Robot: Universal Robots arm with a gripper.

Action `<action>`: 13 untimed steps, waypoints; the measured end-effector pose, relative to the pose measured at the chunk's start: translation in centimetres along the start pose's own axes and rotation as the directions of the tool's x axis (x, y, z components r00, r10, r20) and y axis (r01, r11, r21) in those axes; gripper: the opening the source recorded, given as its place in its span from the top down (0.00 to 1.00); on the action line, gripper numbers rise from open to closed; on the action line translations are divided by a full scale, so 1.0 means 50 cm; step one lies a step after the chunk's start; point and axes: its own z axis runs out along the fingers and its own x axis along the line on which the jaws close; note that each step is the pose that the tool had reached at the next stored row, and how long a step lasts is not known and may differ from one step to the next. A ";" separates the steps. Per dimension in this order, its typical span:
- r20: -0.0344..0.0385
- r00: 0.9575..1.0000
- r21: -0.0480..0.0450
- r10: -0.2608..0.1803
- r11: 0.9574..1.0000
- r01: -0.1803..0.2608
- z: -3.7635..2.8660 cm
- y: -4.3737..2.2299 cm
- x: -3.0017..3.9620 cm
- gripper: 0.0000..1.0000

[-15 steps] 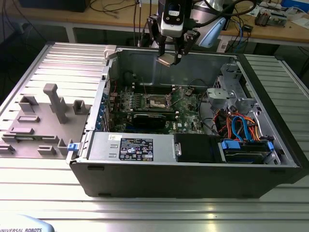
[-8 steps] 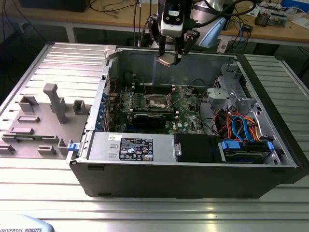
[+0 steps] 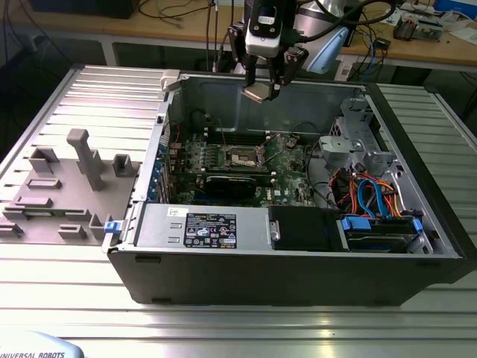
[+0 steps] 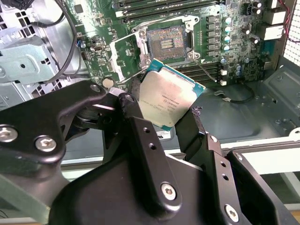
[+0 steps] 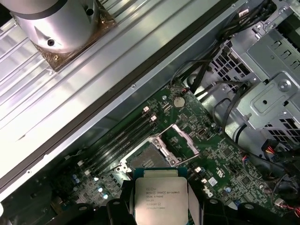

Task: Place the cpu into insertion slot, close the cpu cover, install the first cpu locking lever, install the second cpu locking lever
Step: 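Place the cpu into insertion slot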

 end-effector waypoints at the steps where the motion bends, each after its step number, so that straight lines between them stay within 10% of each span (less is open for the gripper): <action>1: 0.000 1.000 0.000 0.005 1.000 -0.005 0.000 0.000 0.000 0.46; 13: 0.002 1.000 0.000 0.021 1.000 -0.021 0.000 0.000 0.000 0.46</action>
